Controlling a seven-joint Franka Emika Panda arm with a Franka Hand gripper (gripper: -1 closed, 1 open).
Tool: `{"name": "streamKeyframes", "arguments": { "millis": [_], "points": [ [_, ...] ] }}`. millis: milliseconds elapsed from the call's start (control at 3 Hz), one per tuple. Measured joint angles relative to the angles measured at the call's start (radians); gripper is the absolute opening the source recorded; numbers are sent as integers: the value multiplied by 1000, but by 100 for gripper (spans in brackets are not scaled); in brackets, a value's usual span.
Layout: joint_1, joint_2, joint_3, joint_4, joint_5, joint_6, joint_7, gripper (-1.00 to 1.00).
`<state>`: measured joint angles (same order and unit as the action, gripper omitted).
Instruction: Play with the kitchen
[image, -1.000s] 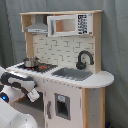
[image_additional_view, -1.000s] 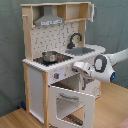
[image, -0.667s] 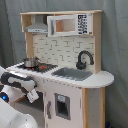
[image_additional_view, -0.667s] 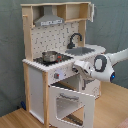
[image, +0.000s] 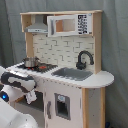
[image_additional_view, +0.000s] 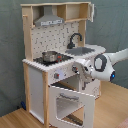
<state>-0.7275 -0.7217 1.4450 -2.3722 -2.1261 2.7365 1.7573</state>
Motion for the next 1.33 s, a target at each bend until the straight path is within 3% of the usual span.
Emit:
{"name": "streamKeyframes", "arguments": {
  "millis": [333,667,1000,1333],
  "points": [
    [0,1,3,0,0,6,59,-100],
    [0,1,5,0,0,8,61,100],
    [0,1,31,0,0,25,93,100],
    [80,-7,-8,-41,-1,26,66,100]
  ]
}}
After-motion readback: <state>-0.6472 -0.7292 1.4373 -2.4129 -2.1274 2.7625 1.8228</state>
